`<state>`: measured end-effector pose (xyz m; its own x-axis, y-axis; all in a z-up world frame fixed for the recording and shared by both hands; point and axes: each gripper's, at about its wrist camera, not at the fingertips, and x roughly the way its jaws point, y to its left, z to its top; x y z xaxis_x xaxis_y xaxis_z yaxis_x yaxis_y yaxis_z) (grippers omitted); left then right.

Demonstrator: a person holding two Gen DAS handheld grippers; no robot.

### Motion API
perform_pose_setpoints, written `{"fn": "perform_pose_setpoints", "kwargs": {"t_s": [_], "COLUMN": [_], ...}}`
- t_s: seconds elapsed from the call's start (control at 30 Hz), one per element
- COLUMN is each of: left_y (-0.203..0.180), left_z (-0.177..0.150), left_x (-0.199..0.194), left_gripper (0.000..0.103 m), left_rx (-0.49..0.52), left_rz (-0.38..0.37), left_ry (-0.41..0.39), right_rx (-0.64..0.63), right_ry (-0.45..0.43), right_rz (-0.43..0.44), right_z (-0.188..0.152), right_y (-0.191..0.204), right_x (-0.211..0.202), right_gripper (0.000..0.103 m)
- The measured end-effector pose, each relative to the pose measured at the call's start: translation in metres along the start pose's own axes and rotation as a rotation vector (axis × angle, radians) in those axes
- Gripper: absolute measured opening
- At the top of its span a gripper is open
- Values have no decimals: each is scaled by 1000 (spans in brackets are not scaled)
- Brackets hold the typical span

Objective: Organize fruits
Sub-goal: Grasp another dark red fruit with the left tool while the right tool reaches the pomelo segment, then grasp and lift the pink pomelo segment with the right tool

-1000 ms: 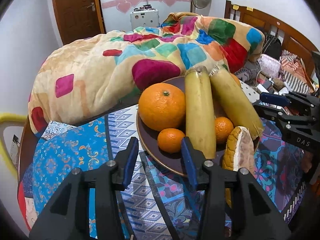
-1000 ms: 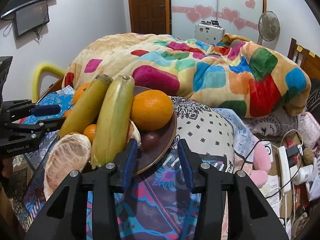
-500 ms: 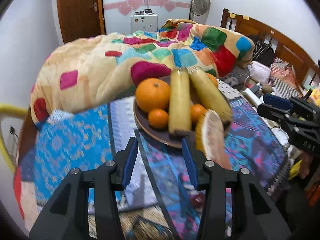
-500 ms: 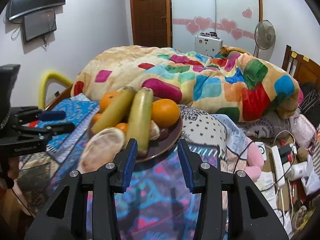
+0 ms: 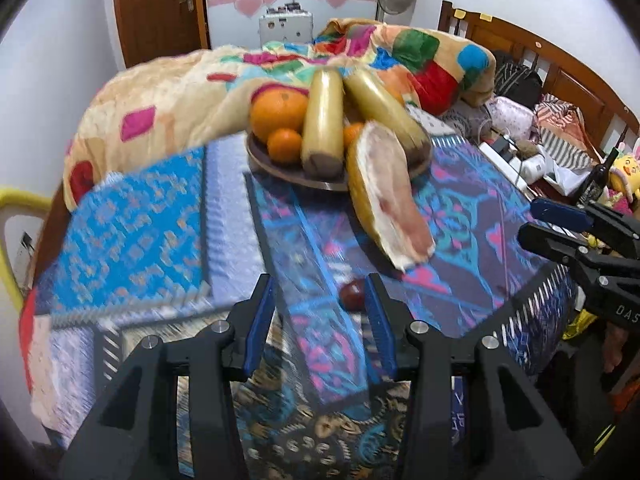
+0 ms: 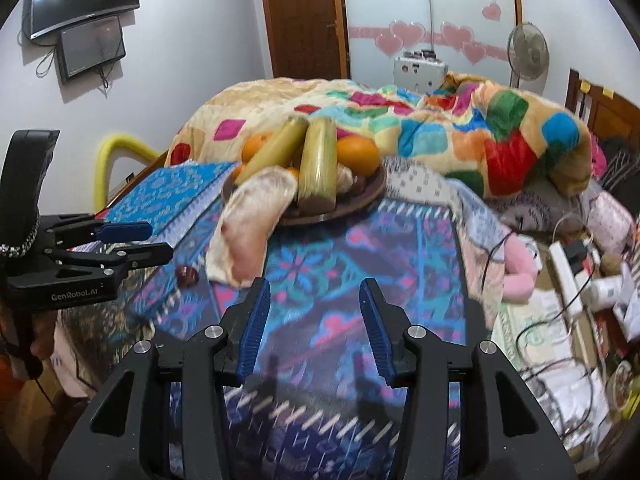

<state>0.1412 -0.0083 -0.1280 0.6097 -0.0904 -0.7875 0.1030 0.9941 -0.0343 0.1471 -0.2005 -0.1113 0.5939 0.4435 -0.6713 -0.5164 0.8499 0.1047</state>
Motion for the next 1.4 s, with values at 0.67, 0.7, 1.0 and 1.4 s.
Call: {"fn": "perform_pose_setpoints", "kwargs": {"t_s": [0.67,0.7,1.0,1.4], "left_y": [-15,-10,31,49], "left_z": [-13,-13,-10,-10], "left_x": [5,3,-10,-15], "left_gripper": [16,16,16,16], "left_rx": [66,60,14,-9], "left_rz": [0,4,40,6], "left_ry": [-45,-49,-77,-101], "right_rx": [29,24,30,9], "right_ry": [25,28,47,143], "right_rz": [53,59,82,37], "right_z": [-1,2,27,35], "right_y": [16,19,39,53], "right_x": [29,33,58,90], "right_gripper": [43,43,60,56]}}
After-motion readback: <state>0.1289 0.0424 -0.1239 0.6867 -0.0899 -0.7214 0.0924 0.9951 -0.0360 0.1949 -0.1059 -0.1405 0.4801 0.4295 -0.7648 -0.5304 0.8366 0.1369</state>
